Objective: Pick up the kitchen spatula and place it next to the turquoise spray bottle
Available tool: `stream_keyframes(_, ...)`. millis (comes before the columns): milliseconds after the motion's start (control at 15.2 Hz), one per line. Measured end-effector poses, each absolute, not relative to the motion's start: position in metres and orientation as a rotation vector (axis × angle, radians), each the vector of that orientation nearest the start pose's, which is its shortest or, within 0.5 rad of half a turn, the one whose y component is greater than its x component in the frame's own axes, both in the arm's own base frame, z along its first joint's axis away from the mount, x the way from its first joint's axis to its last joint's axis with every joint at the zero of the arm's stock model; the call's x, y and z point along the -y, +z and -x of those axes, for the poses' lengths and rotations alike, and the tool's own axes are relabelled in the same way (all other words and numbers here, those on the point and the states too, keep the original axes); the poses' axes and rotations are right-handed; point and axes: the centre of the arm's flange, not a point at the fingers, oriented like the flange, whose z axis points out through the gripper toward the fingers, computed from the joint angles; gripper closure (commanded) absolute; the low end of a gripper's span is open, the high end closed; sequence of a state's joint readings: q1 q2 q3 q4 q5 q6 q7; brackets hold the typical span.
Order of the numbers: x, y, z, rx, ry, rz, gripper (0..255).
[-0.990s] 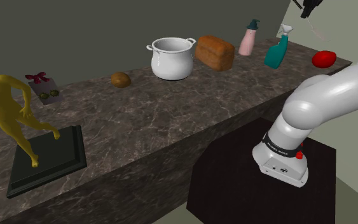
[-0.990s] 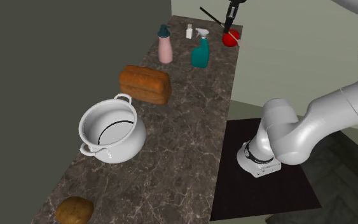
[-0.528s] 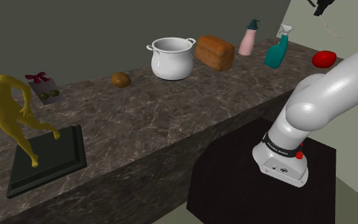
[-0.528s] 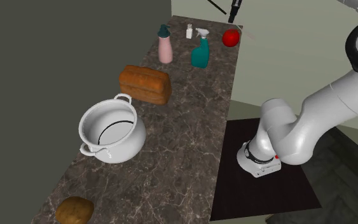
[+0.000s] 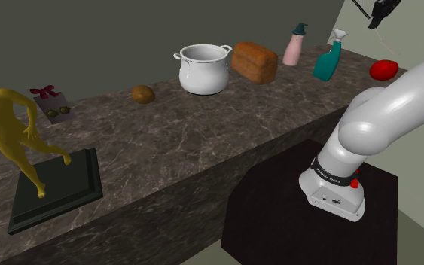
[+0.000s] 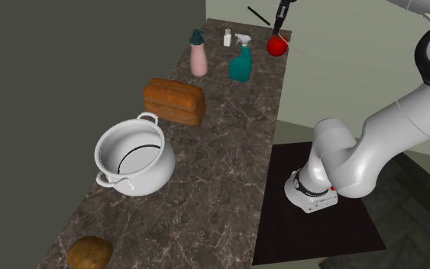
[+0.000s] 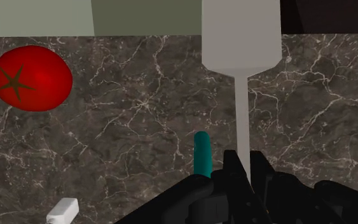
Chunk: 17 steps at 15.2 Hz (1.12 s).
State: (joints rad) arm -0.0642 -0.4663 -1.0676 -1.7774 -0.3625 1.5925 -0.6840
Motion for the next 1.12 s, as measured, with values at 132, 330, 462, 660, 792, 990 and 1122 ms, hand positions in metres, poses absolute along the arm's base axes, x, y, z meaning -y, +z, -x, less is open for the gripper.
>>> stream_keyframes(132, 0.499, 0.607, -0.081, -0.643, -0.102, 3.086, 255)
stream_keyframes(330, 0.499, 0.592, -0.081, -0.643, -0.102, 3.087, 255)
stream_keyframes(462, 0.499, 0.581, -0.081, -0.643, -0.102, 3.087, 255)
stream_keyframes(660, 0.5, 0.565, -0.082, -0.643, -0.102, 3.086, 255)
stream_keyframes(792, 0.499, 0.554, -0.082, -0.643, -0.102, 3.087, 255)
stream_keyframes(990, 0.498, 0.539, -0.081, -0.643, -0.102, 3.086, 255)
stream_keyframes(1122, 0.499, 0.528, -0.081, -0.643, -0.102, 3.086, 255)
